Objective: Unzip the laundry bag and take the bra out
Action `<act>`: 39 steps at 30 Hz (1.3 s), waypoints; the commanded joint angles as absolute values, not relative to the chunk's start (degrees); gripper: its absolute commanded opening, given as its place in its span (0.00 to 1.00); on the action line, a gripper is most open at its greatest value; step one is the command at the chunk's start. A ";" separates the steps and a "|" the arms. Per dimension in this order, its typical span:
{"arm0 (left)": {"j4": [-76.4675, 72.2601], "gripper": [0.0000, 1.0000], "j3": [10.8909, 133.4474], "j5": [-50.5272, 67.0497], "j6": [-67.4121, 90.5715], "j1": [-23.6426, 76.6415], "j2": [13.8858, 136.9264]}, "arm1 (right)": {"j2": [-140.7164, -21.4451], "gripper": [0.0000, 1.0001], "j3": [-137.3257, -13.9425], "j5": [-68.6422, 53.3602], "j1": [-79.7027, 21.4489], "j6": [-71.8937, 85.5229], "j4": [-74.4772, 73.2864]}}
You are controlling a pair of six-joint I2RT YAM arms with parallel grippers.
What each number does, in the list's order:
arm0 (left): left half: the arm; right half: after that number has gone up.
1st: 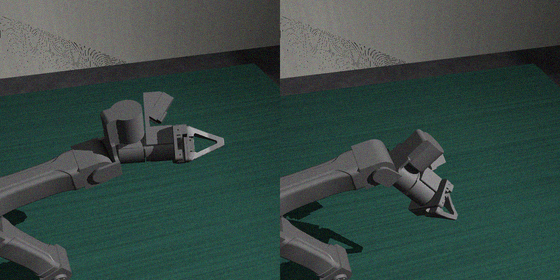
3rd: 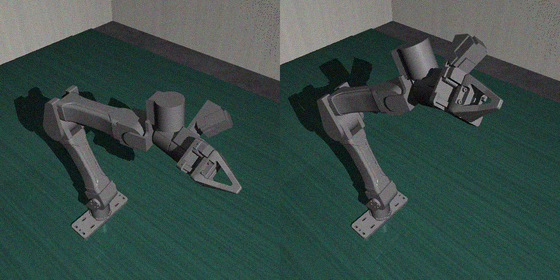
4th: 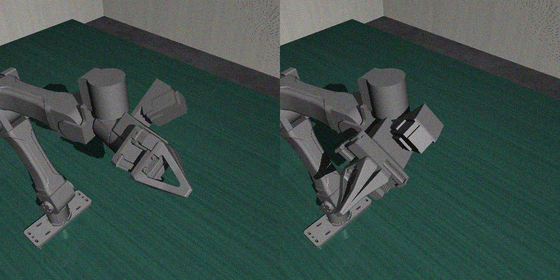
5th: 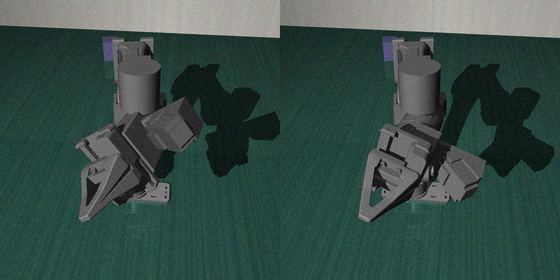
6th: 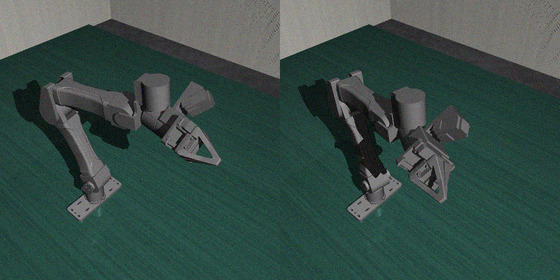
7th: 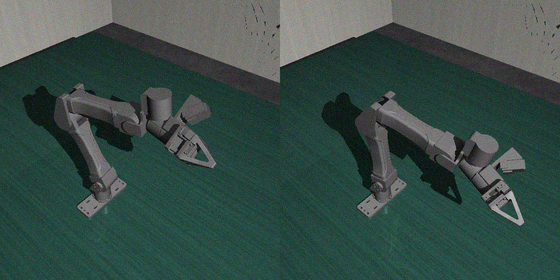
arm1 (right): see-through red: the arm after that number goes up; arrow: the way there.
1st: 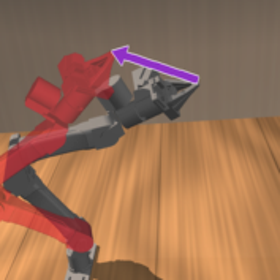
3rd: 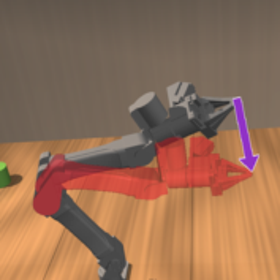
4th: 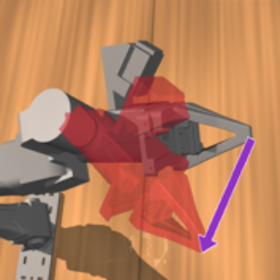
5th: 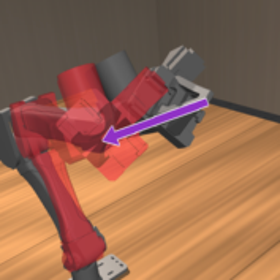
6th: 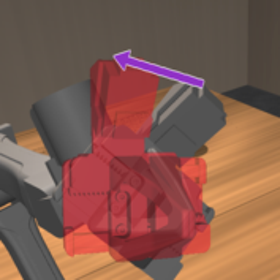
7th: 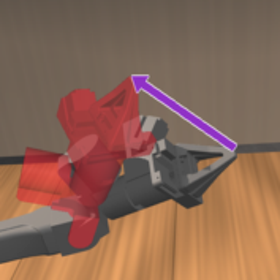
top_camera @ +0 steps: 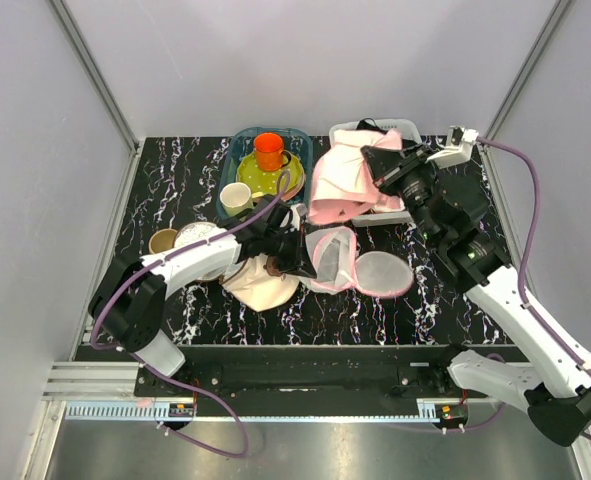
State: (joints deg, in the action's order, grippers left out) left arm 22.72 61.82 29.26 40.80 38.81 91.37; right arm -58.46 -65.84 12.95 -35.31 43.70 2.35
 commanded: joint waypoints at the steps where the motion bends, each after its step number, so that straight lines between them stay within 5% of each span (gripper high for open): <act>1: 21.09 0.00 60.82 29.79 41.13 38.94 90.36 | -61.17 0.00 -69.34 17.14 -31.30 40.96 4.57; 26: 25.14 0.00 58.27 26.11 38.85 38.94 83.50 | -120.92 0.00 -98.08 19.00 -14.95 29.26 -13.79; 39: 24.17 0.00 59.50 27.07 39.20 38.94 86.13 | -117.26 0.00 -95.73 13.98 -11.69 28.12 -15.03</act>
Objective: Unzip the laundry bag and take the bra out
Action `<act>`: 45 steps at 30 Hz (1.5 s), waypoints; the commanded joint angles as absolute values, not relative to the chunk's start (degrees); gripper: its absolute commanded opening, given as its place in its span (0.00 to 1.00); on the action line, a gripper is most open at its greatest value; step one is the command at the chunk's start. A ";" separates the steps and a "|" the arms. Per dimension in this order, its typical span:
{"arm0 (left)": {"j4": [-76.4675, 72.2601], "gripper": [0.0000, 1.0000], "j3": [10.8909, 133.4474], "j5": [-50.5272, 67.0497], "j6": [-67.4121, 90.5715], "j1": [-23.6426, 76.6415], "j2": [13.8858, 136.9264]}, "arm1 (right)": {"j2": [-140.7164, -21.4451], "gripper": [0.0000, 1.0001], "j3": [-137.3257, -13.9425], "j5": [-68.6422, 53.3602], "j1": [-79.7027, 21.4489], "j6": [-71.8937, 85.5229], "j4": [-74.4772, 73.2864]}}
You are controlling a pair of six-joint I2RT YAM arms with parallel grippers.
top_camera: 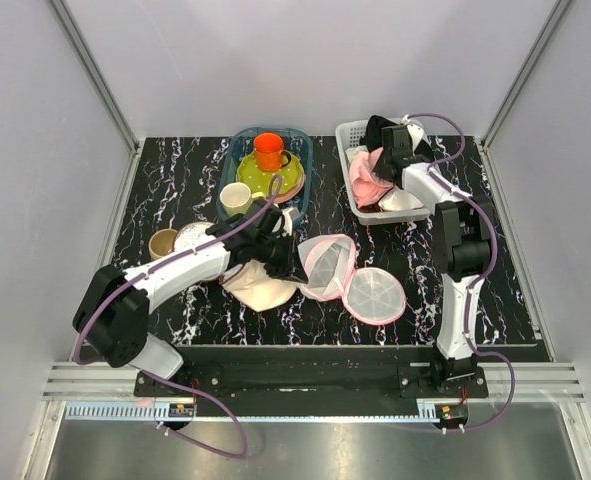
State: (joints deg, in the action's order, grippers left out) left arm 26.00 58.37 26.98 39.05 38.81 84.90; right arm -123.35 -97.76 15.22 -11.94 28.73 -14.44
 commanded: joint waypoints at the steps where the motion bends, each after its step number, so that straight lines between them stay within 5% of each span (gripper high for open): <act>1: 24.08 0.00 59.59 27.16 39.29 39.02 86.31 | -116.12 0.00 -95.36 13.19 -11.60 29.17 -14.59; 2: 24.08 0.00 59.76 27.16 39.20 38.94 86.48 | -113.84 0.01 -94.75 12.49 -11.69 29.35 -14.33; 4: 23.91 0.00 59.85 27.16 39.29 38.94 86.66 | -110.41 0.27 -93.96 9.85 -11.78 29.79 -12.92; 5: 23.99 0.00 59.94 27.25 39.20 39.02 86.75 | -109.35 0.32 -93.52 9.06 -11.69 30.06 -12.48; 13: 24.08 0.00 60.29 26.89 39.02 38.94 86.75 | -99.42 0.55 -90.44 4.13 -11.69 32.43 -11.60; 18: 26.09 0.00 61.00 25.40 37.27 38.94 85.61 | -94.23 0.85 -88.25 6.40 -11.78 32.61 -16.77; 22: 28.21 0.00 60.65 23.21 36.12 38.67 84.03 | -85.02 0.98 -83.68 12.55 -11.78 30.24 -22.05; 25: 29.97 0.03 61.69 19.79 34.63 38.58 83.58 | -78.78 1.00 -79.11 17.66 -11.78 28.83 -27.32; 28: 32.60 0.24 64.15 15.40 32.70 38.23 82.19 | -72.89 1.00 -73.49 19.86 -11.78 28.39 -32.24; 31: 34.71 0.33 66.18 11.53 30.41 37.36 79.12 | -66.22 1.00 -66.55 19.25 -11.78 29.70 -35.85; 35: 37.87 0.83 67.32 8.88 27.52 35.07 74.46 | -58.11 1.00 -57.42 18.37 -11.78 32.51 -39.80; 45: 41.75 0.86 72.95 1.32 25.31 28.83 67.95 | -48.78 1.00 -51.15 17.31 -11.78 36.74 -45.70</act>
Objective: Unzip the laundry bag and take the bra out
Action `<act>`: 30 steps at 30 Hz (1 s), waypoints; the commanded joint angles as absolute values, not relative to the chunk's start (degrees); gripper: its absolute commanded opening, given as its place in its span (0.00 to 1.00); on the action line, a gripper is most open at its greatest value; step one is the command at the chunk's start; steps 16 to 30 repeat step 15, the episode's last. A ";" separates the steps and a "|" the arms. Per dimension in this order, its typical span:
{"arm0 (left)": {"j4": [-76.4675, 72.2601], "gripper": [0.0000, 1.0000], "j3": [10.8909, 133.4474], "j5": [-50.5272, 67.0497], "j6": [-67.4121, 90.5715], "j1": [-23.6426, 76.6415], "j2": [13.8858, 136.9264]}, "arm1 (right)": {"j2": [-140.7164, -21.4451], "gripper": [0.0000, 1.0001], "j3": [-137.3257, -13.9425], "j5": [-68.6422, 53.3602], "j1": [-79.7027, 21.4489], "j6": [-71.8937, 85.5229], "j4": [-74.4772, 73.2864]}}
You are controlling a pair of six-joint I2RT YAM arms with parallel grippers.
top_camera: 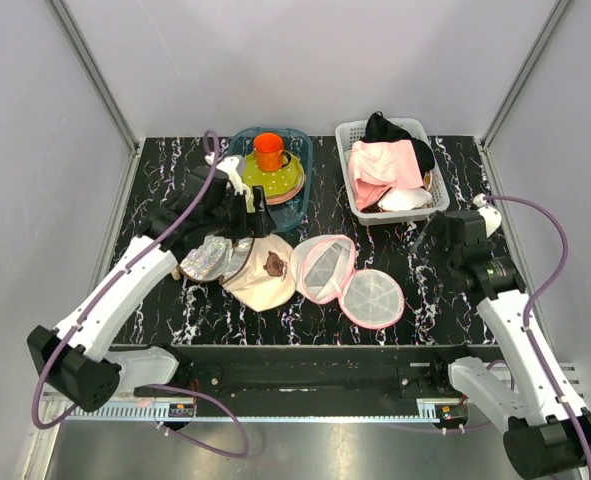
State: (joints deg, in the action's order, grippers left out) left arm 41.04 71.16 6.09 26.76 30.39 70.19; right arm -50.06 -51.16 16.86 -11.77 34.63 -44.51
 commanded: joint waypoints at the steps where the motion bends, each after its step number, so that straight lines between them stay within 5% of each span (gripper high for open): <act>1: 41.23 0.85 72.34 0.80 25.75 28.65 67.50 | -48.87 1.00 -50.72 17.49 -11.78 36.74 -45.70; 7: 34.19 0.81 63.55 2.45 29.09 27.25 61.71 | -49.39 1.00 -50.54 17.05 -11.78 37.79 -45.44; 30: 34.63 0.82 62.40 2.46 28.83 26.72 61.44 | -49.75 1.00 -48.78 15.03 -11.69 39.11 -44.39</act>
